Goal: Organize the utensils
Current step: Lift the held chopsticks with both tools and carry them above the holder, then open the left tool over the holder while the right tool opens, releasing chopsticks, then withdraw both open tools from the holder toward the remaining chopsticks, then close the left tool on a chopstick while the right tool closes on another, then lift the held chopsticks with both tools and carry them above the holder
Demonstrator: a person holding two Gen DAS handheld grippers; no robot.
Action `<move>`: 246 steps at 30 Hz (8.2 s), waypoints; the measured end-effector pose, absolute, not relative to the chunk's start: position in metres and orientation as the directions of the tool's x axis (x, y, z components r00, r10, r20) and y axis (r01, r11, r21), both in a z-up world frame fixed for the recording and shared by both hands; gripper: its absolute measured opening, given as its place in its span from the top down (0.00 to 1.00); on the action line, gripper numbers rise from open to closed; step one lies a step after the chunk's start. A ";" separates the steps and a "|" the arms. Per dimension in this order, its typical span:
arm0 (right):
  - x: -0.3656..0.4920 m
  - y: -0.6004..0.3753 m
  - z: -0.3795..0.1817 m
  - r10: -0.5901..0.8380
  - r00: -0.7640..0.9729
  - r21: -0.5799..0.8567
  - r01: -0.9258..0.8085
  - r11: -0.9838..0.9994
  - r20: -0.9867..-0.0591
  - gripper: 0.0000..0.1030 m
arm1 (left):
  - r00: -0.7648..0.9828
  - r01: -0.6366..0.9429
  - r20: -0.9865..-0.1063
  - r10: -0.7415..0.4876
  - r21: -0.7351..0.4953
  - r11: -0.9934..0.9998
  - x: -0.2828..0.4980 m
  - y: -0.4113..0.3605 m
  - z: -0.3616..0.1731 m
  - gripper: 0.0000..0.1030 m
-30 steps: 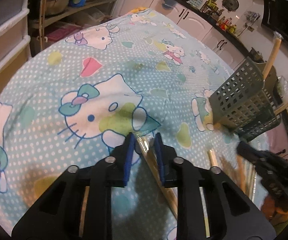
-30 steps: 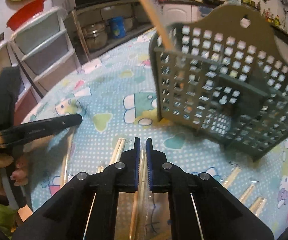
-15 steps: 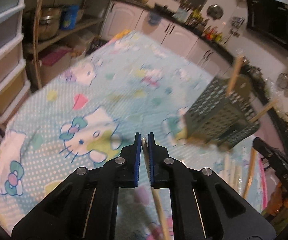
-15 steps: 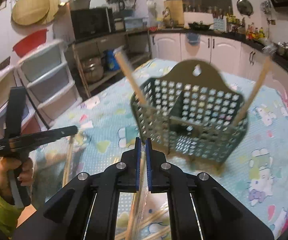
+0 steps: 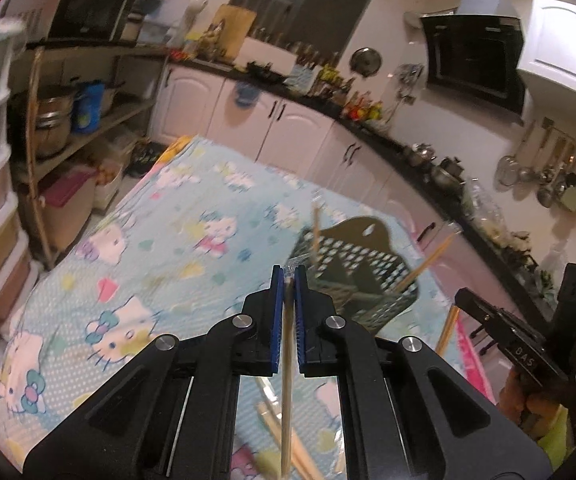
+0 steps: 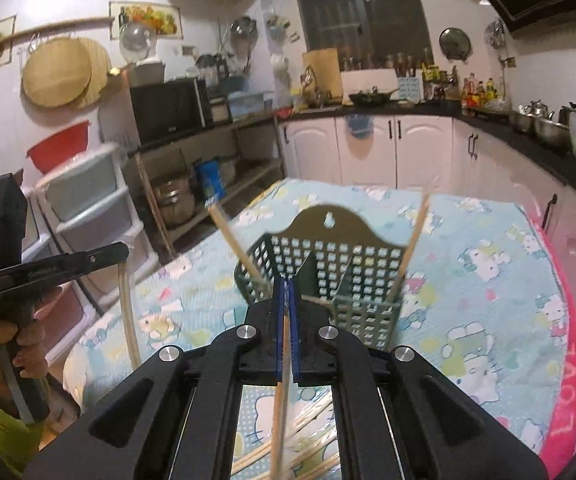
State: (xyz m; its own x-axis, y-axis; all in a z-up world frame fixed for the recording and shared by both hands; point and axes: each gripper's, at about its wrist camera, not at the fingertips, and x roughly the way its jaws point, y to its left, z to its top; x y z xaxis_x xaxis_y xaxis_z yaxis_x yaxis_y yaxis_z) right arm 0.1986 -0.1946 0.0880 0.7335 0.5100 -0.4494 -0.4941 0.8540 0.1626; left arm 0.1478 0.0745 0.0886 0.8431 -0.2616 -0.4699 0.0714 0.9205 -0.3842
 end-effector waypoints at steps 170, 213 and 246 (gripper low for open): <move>0.185 -0.238 -0.001 0.387 0.706 0.184 -0.350 0.919 -0.593 0.51 | 0.760 0.078 -0.570 -0.313 -0.398 0.914 0.142 0.045 -0.007 0.15; 0.284 -0.234 -0.070 0.371 0.559 0.227 -0.311 0.923 -0.742 0.98 | 0.620 0.006 -0.739 -0.264 -0.332 0.943 0.217 0.026 -0.067 0.83; 0.190 -0.242 0.064 0.478 0.737 0.217 -0.428 0.877 -0.477 0.99 | 0.812 0.134 -0.467 -0.350 -0.434 0.891 0.164 0.041 0.053 0.96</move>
State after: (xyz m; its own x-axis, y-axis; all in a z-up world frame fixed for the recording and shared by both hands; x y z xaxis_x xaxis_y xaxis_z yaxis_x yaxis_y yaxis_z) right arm 0.1896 -0.2416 0.0644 0.7374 0.4779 -0.4774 -0.4283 0.8773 0.2167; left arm 0.1639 0.0414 0.0531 0.8122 -0.3495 -0.4670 0.1341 0.8910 -0.4337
